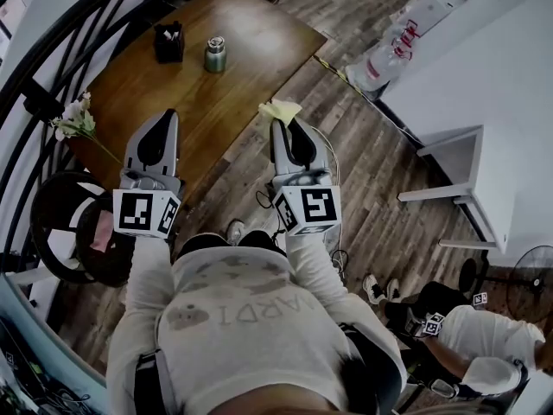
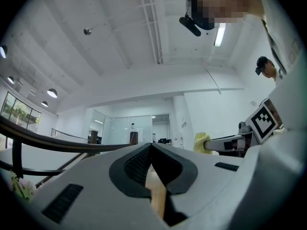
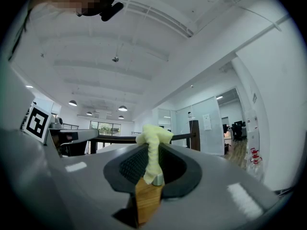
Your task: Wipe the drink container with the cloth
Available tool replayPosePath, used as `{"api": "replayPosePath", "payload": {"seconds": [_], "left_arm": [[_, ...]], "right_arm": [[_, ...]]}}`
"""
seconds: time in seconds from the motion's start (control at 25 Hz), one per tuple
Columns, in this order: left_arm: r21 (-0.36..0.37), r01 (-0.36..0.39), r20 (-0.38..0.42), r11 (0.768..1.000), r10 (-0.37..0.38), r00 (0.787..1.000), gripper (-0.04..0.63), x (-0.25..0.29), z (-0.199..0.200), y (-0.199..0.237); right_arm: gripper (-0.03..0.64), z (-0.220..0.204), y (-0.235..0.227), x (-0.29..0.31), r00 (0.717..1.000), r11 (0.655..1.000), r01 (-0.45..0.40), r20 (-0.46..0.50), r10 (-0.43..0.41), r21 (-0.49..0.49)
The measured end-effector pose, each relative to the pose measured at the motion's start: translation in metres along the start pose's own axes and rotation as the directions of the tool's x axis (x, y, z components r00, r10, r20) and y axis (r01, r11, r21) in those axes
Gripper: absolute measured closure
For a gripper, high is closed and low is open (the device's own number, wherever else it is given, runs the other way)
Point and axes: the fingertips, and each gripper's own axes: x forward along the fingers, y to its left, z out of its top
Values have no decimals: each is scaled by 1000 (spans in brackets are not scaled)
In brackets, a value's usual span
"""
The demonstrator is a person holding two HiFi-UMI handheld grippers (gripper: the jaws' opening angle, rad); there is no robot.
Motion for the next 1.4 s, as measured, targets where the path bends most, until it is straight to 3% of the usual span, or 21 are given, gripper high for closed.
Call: {"api": "replayPosePath", "payload": {"seconds": [0.36,1.0,1.4], "left_arm": [[12,-19,-27,1000,20,999,589,32,-13,-10],[-12,26,-50,1000,-26,998,590,106,-37,39],[-63,29,-86,998,-34,996,590,141,-73,91]], "right_arm": [[540,-18,-29,22,998,998,-50,-25,51,32],[540,-37,-38,99,997,999,-45,-64,46,22],[540,-62,-37,163,992,999,-39,-120,43,33]]}}
